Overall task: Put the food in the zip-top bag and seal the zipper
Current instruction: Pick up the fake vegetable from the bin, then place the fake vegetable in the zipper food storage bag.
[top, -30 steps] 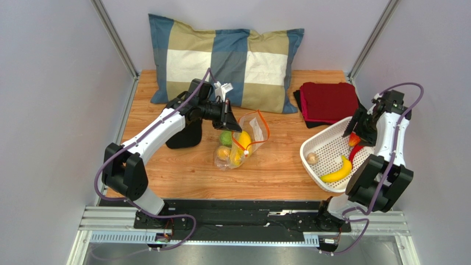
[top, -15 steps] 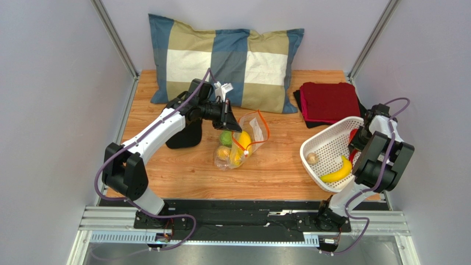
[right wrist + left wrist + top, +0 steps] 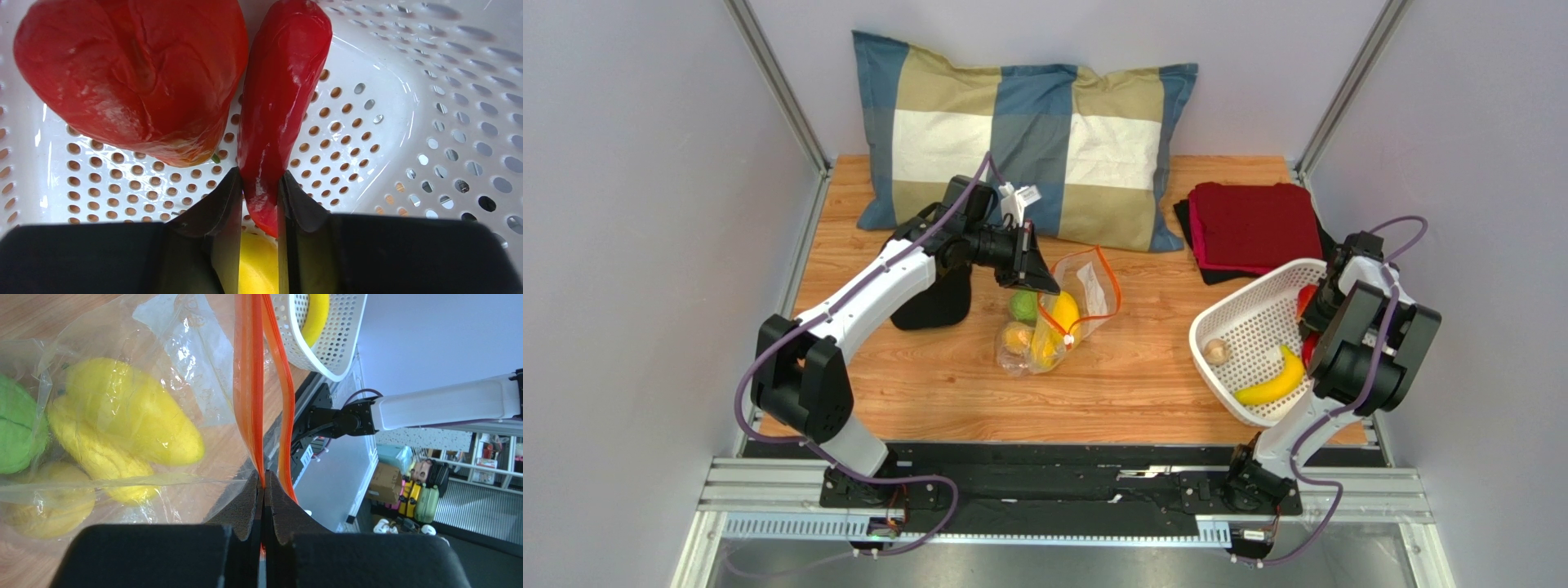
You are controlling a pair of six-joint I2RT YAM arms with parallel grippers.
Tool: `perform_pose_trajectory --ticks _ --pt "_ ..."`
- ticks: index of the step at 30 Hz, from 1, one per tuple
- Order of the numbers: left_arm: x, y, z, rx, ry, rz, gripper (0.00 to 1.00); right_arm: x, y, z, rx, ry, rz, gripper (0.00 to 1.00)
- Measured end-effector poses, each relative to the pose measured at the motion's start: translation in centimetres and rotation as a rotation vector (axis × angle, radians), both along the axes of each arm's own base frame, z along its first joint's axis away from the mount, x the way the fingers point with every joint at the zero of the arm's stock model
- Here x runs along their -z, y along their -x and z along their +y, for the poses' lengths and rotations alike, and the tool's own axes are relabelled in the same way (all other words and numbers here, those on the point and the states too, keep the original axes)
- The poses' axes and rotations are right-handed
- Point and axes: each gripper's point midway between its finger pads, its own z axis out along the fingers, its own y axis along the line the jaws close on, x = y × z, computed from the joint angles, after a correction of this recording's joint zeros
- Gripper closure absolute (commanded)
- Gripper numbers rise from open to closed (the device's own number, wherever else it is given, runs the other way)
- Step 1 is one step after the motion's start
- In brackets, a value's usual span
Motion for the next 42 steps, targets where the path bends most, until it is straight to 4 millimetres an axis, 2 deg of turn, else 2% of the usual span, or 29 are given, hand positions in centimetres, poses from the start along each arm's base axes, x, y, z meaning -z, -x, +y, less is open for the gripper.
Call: perform_pose_trajectory --ticks 4,7,12,16,19,21,25,27,30,33,38,42 --pt "0.0 0.0 0.0 0.0 -0.001 0.001 1.0 -0.6 0.0 0.5 -0.016 -0.026 -0.018 1.0" --pt "0.1 0.1 0.0 0.002 -0.003 0.001 1.0 -2.5 0.0 1.5 -0.037 -0.054 -0.065 1.0" --pt "0.1 0.2 0.1 0.008 -0.005 0.003 1.0 -9.1 -0.3 4.0 -0.103 -0.105 -0.224 1.0" --pt "0.2 0.3 0.1 0.013 -0.007 0.003 1.0 -16.0 -2.3 6.9 -0.218 -0.168 -0.42 1.0" --pt "0.2 0.3 0.1 0.014 -0.007 0.003 1.0 -20.2 -3.6 10.8 -0.341 -0.249 -0.549 1.0" --pt "0.2 0.3 0.1 0.014 -0.006 0.004 1.0 -22.6 -4.3 14.3 -0.44 -0.322 -0.62 1.0" --pt "0.2 0.3 0.1 0.014 -0.007 0.004 1.0 -26.4 -4.3 22.9 -0.671 -0.509 -0.694 1.0" --pt "0.2 0.3 0.2 0.014 -0.007 0.004 1.0 -27.7 -3.1 27.6 -0.796 -0.622 -0.69 1.0" --pt "0.2 0.4 0.2 0.014 -0.008 0.006 1.0 -28.5 0.1 33.7 -0.967 -0.806 -0.617 1.0" --pt "0.2 0.4 0.2 0.014 -0.008 0.006 1.0 -28.1 3.4 37.7 -1.078 -0.944 -0.494 1.0" --pt "0.2 0.4 0.2 0.012 -0.007 0.009 1.0 -26.6 8.4 40.9 -1.176 -1.07 -0.32 1.0" --pt "0.1 0.4 0.2 0.012 -0.007 0.008 1.0 -24.9 10.6 42.2 -1.187 -1.131 -0.193 1.0"
